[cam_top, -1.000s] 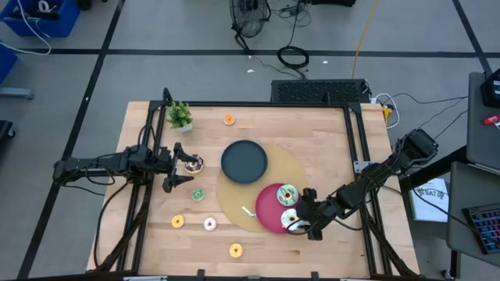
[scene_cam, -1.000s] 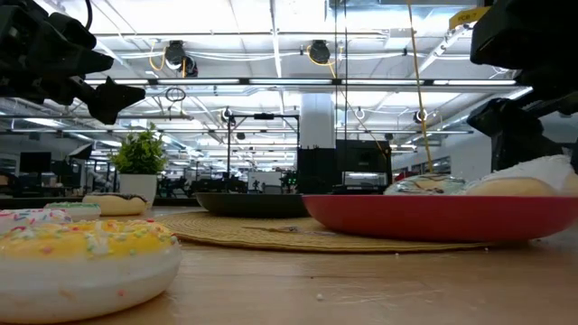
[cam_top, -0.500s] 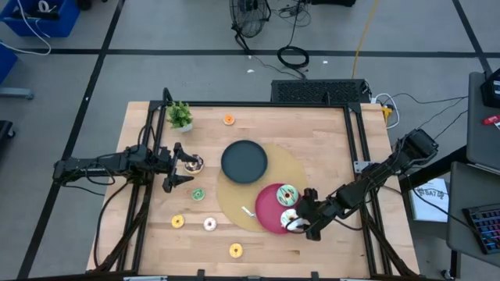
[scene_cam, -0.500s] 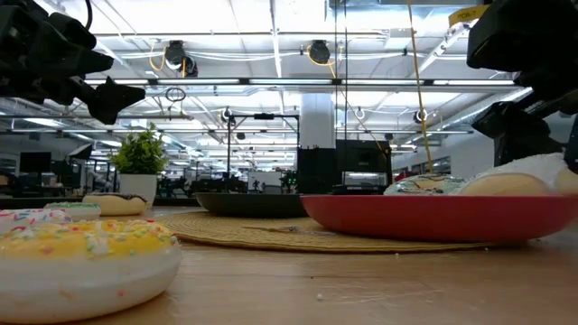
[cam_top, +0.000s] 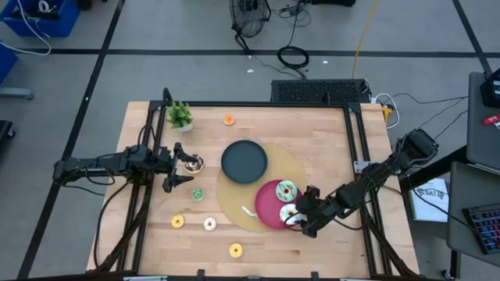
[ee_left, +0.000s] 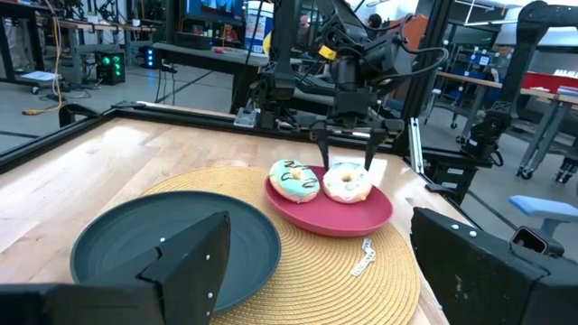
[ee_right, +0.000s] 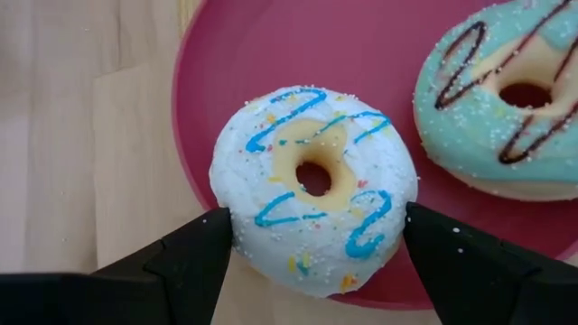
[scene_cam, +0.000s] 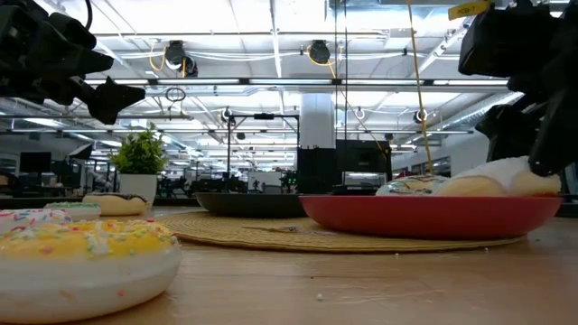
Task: Pick & Place donuts
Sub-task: Put the large white doughnut on the pink plate, then put the large black doughnut on the pink plate
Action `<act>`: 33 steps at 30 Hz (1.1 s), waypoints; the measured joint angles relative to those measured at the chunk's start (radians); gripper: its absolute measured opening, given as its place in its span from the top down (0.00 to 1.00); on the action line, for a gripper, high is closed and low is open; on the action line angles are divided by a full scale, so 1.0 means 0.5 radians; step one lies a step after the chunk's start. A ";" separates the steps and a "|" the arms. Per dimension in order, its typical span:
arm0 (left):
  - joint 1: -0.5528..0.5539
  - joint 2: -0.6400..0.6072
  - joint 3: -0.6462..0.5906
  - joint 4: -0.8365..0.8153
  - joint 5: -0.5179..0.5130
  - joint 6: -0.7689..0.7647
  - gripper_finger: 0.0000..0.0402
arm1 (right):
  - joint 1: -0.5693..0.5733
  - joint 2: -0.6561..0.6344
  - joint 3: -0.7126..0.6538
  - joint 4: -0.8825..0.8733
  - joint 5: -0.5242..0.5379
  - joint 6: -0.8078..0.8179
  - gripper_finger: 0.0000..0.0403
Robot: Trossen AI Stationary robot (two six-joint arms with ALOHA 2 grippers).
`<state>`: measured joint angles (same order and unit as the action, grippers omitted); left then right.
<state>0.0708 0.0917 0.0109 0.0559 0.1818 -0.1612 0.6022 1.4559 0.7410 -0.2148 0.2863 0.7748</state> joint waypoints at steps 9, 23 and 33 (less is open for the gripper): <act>0.000 0.000 0.000 0.000 0.000 0.000 0.16 | 0.001 0.002 0.000 0.176 -0.003 -0.071 0.25; 0.000 0.000 0.001 0.000 0.000 0.000 0.17 | 0.020 0.002 -0.002 0.140 0.000 -0.174 0.03; 0.000 0.000 0.000 0.000 0.000 0.000 0.16 | 0.044 -0.008 -0.002 0.161 0.056 -0.308 0.01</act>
<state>0.0709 0.0917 0.0109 0.0559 0.1818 -0.1612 0.6242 1.4520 0.7403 -0.1343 0.3141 0.6207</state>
